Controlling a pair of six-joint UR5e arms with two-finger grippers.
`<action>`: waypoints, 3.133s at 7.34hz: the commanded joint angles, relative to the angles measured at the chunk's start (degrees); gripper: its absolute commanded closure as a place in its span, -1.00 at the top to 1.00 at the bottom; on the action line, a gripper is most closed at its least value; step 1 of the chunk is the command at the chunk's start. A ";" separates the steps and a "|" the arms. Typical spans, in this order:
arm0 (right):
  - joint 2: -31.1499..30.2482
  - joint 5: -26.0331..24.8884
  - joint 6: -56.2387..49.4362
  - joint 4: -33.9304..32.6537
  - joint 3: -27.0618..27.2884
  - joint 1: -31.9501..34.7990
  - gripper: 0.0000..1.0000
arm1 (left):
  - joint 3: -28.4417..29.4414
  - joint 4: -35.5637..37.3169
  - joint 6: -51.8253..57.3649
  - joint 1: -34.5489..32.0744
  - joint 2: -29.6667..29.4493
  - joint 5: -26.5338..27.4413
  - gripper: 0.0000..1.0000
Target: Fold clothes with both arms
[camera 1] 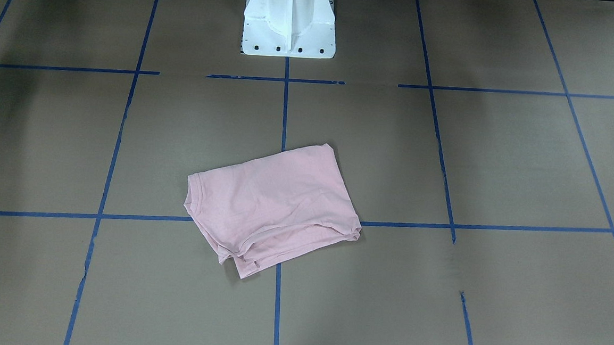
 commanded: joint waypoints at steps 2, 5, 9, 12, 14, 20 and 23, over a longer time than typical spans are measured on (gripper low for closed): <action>-6.47 1.96 -3.60 3.23 3.32 1.28 1.00 | 1.96 -0.98 5.26 -1.46 5.23 -4.29 1.00; -8.68 8.34 -2.90 12.39 -5.45 1.19 1.00 | 7.95 -0.82 5.44 -1.90 5.06 -3.58 1.00; -9.30 6.02 2.55 14.93 -5.48 1.19 1.00 | 8.40 1.37 5.53 -3.83 5.24 -3.67 1.00; -9.39 3.02 9.30 22.05 -7.40 1.19 1.00 | 9.10 1.47 5.53 -4.19 5.50 -3.76 1.00; -9.39 3.02 12.47 23.91 -8.29 1.19 1.00 | 9.45 2.35 4.05 -4.19 5.59 -3.94 1.00; -9.30 3.28 12.92 23.74 -8.38 1.19 1.00 | 9.71 3.32 -5.10 -4.36 5.59 -5.61 1.00; -9.30 3.37 12.92 23.74 -8.29 1.19 1.00 | 9.45 3.32 -5.10 -4.36 5.59 -6.04 1.00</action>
